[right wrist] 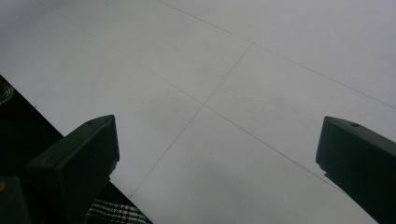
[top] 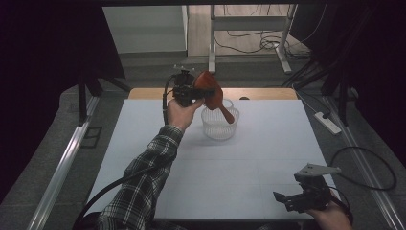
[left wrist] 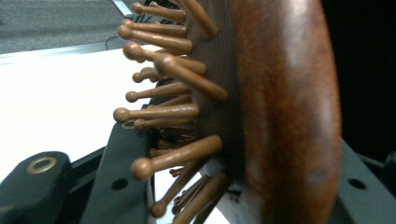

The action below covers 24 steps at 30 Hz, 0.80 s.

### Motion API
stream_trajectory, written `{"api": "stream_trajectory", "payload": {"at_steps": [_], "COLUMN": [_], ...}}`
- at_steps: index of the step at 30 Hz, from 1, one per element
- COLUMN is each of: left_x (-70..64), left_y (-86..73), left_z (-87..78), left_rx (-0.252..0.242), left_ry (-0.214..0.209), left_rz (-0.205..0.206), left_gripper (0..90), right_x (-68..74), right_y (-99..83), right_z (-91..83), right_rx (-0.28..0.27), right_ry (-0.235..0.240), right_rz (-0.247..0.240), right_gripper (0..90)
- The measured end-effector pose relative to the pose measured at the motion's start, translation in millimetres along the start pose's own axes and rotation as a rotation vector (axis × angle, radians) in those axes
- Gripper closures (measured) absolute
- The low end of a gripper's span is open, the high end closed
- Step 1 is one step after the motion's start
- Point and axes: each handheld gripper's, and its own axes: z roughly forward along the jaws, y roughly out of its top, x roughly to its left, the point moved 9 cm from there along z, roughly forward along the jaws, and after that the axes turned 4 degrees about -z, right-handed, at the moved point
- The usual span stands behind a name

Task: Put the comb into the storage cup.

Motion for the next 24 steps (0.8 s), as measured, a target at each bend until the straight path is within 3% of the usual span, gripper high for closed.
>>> {"api": "stream_trajectory", "payload": {"at_steps": [18,24], "left_x": [11.0,16.9], "left_y": [-21.3,-27.0], "left_z": [22.1,26.2], "left_rx": [0.039,0.042], "left_ry": [0.042,0.037], "left_rz": [0.001,-0.023], "left_gripper": [57.7,57.6], "right_x": [1.0,1.6], "right_y": [-0.9,-1.4], "right_z": [1.7,2.7], "right_rx": [0.014,0.023], "right_ry": [0.003,0.003], "right_rz": [-0.005,-0.018], "right_gripper": [0.0,0.4]}}
